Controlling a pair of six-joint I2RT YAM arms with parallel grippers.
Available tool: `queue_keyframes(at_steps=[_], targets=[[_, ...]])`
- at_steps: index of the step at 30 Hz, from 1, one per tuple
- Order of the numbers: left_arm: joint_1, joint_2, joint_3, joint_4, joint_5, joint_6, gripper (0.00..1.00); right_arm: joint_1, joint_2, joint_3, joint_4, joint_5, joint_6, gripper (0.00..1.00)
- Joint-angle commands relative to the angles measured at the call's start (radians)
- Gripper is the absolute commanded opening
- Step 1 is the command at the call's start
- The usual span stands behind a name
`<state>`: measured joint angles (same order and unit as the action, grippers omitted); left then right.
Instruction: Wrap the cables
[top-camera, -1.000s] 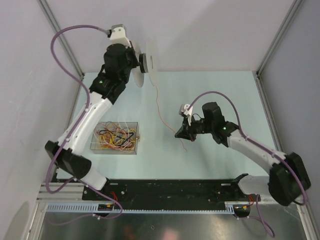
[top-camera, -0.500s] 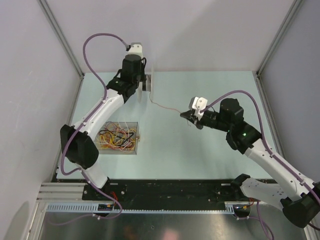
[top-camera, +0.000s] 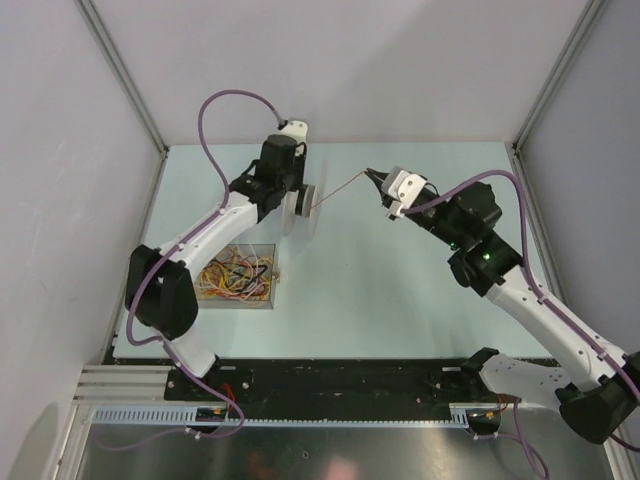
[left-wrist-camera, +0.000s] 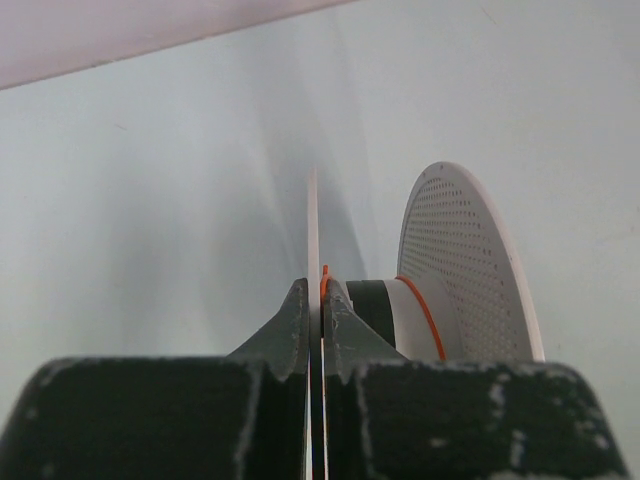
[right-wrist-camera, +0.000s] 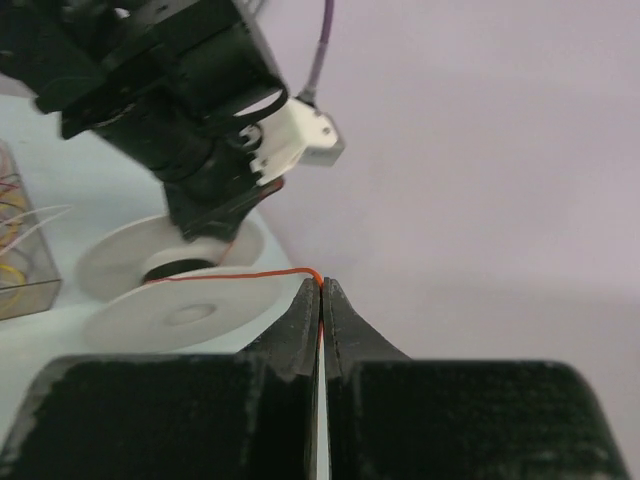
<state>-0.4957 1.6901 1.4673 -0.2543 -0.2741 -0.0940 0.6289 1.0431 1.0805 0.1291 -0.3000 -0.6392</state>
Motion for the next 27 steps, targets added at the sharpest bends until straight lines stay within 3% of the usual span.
queue_keyframes(at_steps=[1,6,18,27], targets=[[-0.018,-0.077,-0.037,0.089,0.043,0.066,0.0,0.0,0.04,0.077,0.202,0.072,-0.102,0.0],[-0.024,-0.121,-0.085,0.107,0.15,0.109,0.0,-0.049,0.096,0.127,0.237,0.061,-0.101,0.0],[-0.026,-0.281,-0.224,0.149,0.626,0.297,0.0,-0.28,0.238,0.226,0.203,-0.034,0.109,0.0],[-0.012,-0.41,-0.214,0.149,0.937,0.217,0.0,-0.494,0.362,0.264,0.212,-0.147,0.227,0.0]])
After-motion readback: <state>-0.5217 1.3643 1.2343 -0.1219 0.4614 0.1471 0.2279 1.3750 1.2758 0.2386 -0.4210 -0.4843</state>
